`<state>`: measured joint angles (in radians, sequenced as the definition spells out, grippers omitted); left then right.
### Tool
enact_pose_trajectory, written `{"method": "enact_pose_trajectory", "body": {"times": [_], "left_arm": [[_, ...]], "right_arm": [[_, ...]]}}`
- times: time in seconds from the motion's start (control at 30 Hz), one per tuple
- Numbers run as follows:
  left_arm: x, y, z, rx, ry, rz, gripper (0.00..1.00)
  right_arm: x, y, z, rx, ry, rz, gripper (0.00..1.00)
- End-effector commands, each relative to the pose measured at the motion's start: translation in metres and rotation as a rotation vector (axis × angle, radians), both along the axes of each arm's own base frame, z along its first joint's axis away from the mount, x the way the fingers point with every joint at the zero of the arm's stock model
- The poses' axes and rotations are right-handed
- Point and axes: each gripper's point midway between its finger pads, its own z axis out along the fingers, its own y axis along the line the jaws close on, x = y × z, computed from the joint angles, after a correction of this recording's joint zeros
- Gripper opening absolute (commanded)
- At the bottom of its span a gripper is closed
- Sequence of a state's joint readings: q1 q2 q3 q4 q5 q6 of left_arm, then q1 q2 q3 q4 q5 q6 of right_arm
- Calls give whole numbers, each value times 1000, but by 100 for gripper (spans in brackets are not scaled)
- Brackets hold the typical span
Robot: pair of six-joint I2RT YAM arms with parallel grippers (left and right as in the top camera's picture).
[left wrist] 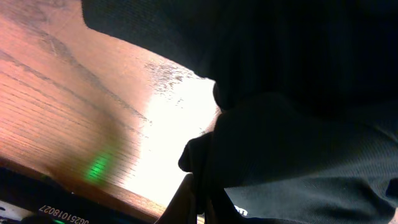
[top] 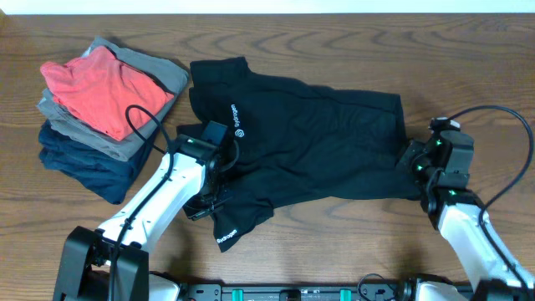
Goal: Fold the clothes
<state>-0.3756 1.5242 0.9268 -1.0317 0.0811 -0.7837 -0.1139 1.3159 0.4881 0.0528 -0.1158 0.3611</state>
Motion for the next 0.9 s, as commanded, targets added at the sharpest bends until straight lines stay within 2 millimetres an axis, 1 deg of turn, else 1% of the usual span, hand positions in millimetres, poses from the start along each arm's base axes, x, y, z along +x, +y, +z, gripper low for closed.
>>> {"method": "enact_pose_trajectory", "body": {"times": [0.0,0.03,0.07,0.13,0.2,0.3,0.4,0.47,0.53,0.57,0.6,0.63,0.67,0.77,0.87], "left_arm": [[0,3,-1,18,-7,-20,6],[0,3,-1,18,-7,-20,6],[0,3,-1,18,-7,-20,6],[0,3,-1,18,-7,-20,6],[0,3,-1,18,-7,-20,6],[0,3,-1,18,-7,-20,6],[1,3,-1,17,-10,-20,6],[2,2,-1,14,-17,-19,6],[4,1,-1,11,-24,-19,6],[5,1,-1,10,-27,-19,6],[6,1,-1,9,-30,-19,7],[6,1,-1,9,-31,-19,6],[6,1,-1,8,-32,-19,6],[8,0,-2,5,-40,-19,6],[11,-1,-2,0,-53,-19,6]], "right_arm": [[-3,1,-30,1,83,29,48],[-2,0,-38,-8,96,36,55],[-1,-1,-44,-18,102,40,59],[6,-3,-54,-29,95,39,64],[15,-5,-60,-35,70,38,65],[24,-5,-71,-50,50,53,66],[24,3,-89,-58,74,98,66],[23,12,-100,-53,89,134,66],[26,23,-107,-49,85,175,60],[28,26,-109,-51,79,183,53],[32,28,-108,-57,67,187,40],[36,27,-107,-69,54,181,13],[41,23,-105,-88,43,165,1],[58,3,-92,-156,2,67,1],[81,-34,-70,-258,-49,-87,1]]}}
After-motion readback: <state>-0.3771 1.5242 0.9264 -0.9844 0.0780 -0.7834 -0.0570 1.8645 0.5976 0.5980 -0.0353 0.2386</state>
